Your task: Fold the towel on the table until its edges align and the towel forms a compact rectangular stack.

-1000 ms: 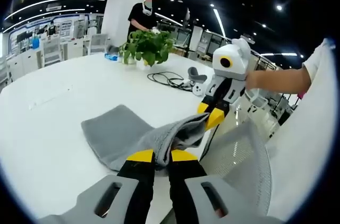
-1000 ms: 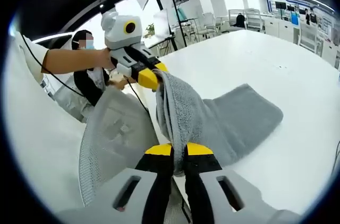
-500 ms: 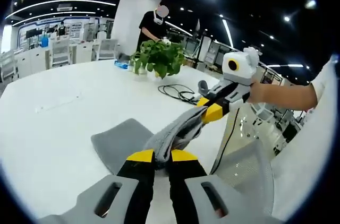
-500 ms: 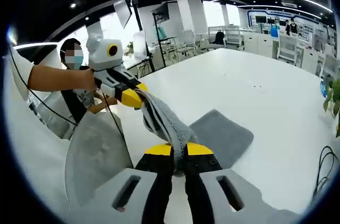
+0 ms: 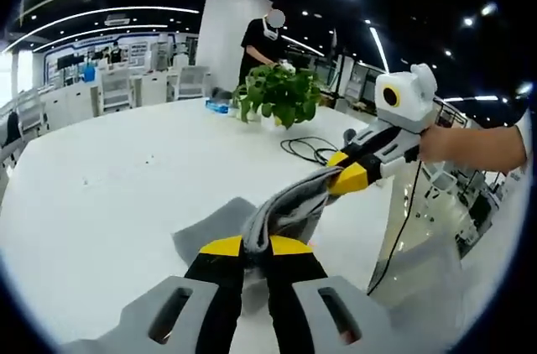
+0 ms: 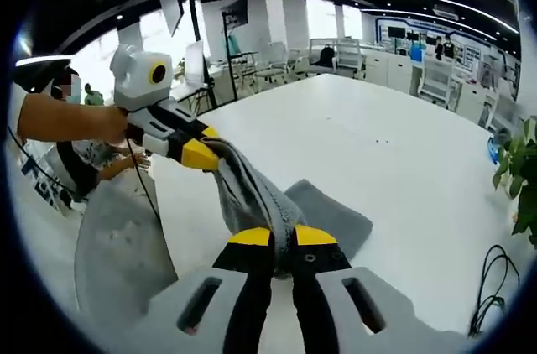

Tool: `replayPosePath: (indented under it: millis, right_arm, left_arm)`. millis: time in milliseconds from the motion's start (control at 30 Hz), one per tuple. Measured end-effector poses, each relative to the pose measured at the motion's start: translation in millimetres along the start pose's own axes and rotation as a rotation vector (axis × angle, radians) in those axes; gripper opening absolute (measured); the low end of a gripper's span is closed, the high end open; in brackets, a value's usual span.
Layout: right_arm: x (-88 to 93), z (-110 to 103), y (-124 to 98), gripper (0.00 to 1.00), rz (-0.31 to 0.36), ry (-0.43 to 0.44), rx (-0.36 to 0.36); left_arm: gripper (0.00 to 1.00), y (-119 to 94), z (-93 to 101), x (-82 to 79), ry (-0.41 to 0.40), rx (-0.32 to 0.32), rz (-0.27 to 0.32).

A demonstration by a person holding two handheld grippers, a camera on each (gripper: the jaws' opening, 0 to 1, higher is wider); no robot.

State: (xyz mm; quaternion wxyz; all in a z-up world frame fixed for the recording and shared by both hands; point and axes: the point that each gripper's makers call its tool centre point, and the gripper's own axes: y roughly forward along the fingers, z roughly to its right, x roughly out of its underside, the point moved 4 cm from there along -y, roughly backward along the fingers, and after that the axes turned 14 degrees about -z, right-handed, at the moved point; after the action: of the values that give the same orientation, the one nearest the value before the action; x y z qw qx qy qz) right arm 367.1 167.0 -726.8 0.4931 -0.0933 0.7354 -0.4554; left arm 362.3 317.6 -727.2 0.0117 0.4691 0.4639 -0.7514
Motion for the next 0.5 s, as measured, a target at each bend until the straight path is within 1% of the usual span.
replayPosePath:
  millis: [133,267,367,433,500]
  right_arm:
    - [-0.9,10.1,7.0,0.05,-0.018,0.007,0.017]
    - [1.4,20.7,18.1,0.06,-0.048,0.003,0.042]
    - [4.1,25.9,25.8,0.06,-0.075,-0.013,0.064]
    - [5.5,31.6,31.9,0.06,-0.091,-0.026,0.077]
    - [6.1,39.5,38.2,0.06,-0.102,-0.038,0.098]
  left_arm:
    - [0.1,8.3,-7.8,-3.8,0.0,-0.01,-0.009]
    - [0.1,21.5,-16.1,-4.5,-0.002,-0.023,-0.032]
    - [0.1,31.3,-21.3,-4.0,0.005,-0.028,-0.051]
    - [0.1,39.3,-25.9,-3.1,0.004,-0.028,-0.07]
    - [0.1,44.4,-28.5,-3.7,0.005,-0.03,-0.075]
